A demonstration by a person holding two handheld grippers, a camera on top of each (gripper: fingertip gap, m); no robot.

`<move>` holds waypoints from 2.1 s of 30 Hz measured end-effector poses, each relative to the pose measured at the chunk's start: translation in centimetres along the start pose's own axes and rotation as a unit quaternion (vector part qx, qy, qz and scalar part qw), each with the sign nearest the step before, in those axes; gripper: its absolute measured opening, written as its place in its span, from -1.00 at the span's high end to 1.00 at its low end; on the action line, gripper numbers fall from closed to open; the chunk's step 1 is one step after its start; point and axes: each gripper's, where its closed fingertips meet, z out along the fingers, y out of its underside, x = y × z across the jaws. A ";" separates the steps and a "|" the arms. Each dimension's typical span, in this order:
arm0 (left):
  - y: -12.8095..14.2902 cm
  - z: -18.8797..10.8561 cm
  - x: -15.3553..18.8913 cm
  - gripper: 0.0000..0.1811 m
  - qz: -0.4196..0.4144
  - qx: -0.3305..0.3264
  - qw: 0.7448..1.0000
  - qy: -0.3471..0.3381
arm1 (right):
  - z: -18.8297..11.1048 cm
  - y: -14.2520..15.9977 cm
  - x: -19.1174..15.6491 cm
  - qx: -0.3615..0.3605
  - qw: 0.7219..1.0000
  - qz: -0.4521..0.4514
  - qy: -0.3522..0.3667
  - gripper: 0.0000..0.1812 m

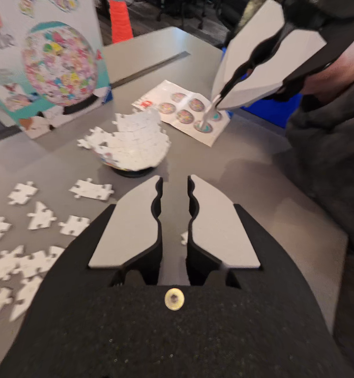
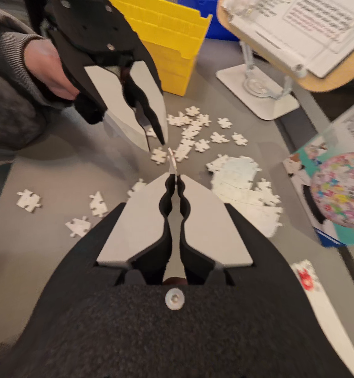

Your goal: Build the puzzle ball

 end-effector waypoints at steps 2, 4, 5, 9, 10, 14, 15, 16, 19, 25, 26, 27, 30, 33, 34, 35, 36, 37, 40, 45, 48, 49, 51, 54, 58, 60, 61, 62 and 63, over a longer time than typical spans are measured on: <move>-1.4 0.1 -3.0 0.73 -0.022 0.023 0.999 -0.013 | -0.9 0.3 3.0 -0.037 0.999 0.003 0.018 0.98; -2.6 0.5 -6.6 0.73 -0.067 0.046 0.997 -0.017 | -1.3 0.3 6.2 -0.070 0.997 0.002 0.030 0.98; -2.9 0.8 -8.5 0.73 -0.097 0.055 0.994 -0.017 | -1.0 0.4 7.3 -0.081 0.997 0.013 0.012 0.98; -3.3 3.9 -14.6 0.86 -0.197 0.052 0.979 -0.013 | 1.3 2.8 11.0 -0.154 0.985 0.040 -0.059 0.98; -2.9 5.1 -15.7 0.91 -0.208 0.035 0.977 -0.018 | 2.1 3.5 11.6 -0.168 0.982 0.034 -0.077 0.98; -0.4 10.2 -17.9 0.96 -0.214 -0.058 0.975 0.014 | 5.5 4.8 13.5 -0.178 0.975 0.017 -0.133 0.98; 0.1 11.0 -18.2 0.97 -0.219 -0.069 0.973 0.026 | 6.3 5.1 13.9 -0.178 0.974 0.010 -0.142 0.98; 0.4 11.6 -18.0 1.00 -0.222 -0.074 0.971 0.048 | 7.0 5.5 14.1 -0.184 0.971 0.004 -0.152 0.98; 1.3 12.2 -16.9 1.00 -0.214 -0.098 0.967 0.097 | 8.4 6.7 15.0 -0.201 0.965 -0.020 -0.165 0.98; 2.3 12.4 -14.6 1.00 -0.159 -0.176 0.961 0.140 | 9.5 6.9 15.2 -0.212 0.955 -0.046 -0.204 0.98; 2.4 12.7 -14.8 1.00 -0.157 -0.183 0.961 0.134 | 9.7 7.0 15.2 -0.212 0.954 -0.052 -0.205 0.98; 2.4 13.0 -14.7 1.00 -0.162 -0.186 0.959 0.140 | 10.0 7.1 15.3 -0.215 0.953 -0.050 -0.207 0.98; 2.5 13.8 -14.8 1.00 -0.165 -0.194 0.956 0.144 | 10.4 7.8 15.7 -0.227 0.950 -0.039 -0.212 0.97; 2.8 14.1 -14.5 1.00 -0.162 -0.200 0.955 0.145 | 10.5 8.1 15.5 -0.231 0.947 -0.039 -0.219 0.98; 2.9 14.2 -14.5 1.00 -0.161 -0.202 0.955 0.145 | 10.5 7.9 15.4 -0.228 0.947 -0.039 -0.222 0.98; 3.0 14.2 -14.5 1.00 -0.161 -0.203 0.955 0.144 | 10.6 7.7 15.3 -0.223 0.948 -0.041 -0.224 0.98; 3.0 14.2 -14.5 1.00 -0.159 -0.206 0.955 0.143 | 10.7 7.6 15.3 -0.221 0.948 -0.043 -0.224 0.98; 3.1 14.1 -14.7 1.00 -0.158 -0.207 0.956 0.138 | 10.8 7.6 15.3 -0.222 0.948 -0.045 -0.223 0.98; 2.9 12.9 -15.6 1.00 -0.163 -0.217 0.955 0.121 | 10.9 8.1 15.4 -0.233 0.945 -0.046 -0.222 0.97; 1.0 8.7 -13.9 0.88 -0.153 -0.235 0.948 0.148 | 11.0 8.1 15.4 -0.231 0.946 -0.039 -0.224 0.97; 0.4 7.6 -12.3 0.51 -0.147 -0.254 0.944 0.151 | 11.1 8.4 15.4 -0.236 0.945 -0.034 -0.226 0.97; 0.2 7.4 -11.6 0.46 -0.145 -0.259 0.942 0.158 | 11.1 8.4 15.4 -0.236 0.944 -0.032 -0.227 0.97; -0.4 7.3 -10.5 0.41 -0.145 -0.261 0.940 0.165 | 11.1 8.4 15.6 -0.234 0.946 -0.031 -0.224 0.98; -0.2 7.4 -9.6 0.39 -0.122 -0.283 0.940 0.149 | 10.9 8.6 15.9 -0.235 0.947 -0.027 -0.217 0.98; 0.8 8.0 -9.7 0.40 -0.099 -0.320 0.937 0.101 | 10.7 8.7 16.2 -0.236 0.948 -0.019 -0.214 0.97; 1.0 8.3 -10.0 0.50 -0.093 -0.325 0.937 0.087 | 10.7 8.8 16.3 -0.236 0.948 -0.015 -0.214 0.98; 1.1 8.5 -10.1 0.57 -0.091 -0.326 0.937 0.081 | 10.7 8.8 16.3 -0.236 0.948 -0.011 -0.213 0.98; 1.1 8.6 -10.3 0.64 -0.090 -0.328 0.937 0.077 | 10.6 8.8 16.3 -0.235 0.948 -0.008 -0.213 0.98; 1.1 8.8 -10.5 0.70 -0.091 -0.327 0.938 0.072 | 10.6 8.9 16.3 -0.234 0.949 -0.004 -0.213 0.97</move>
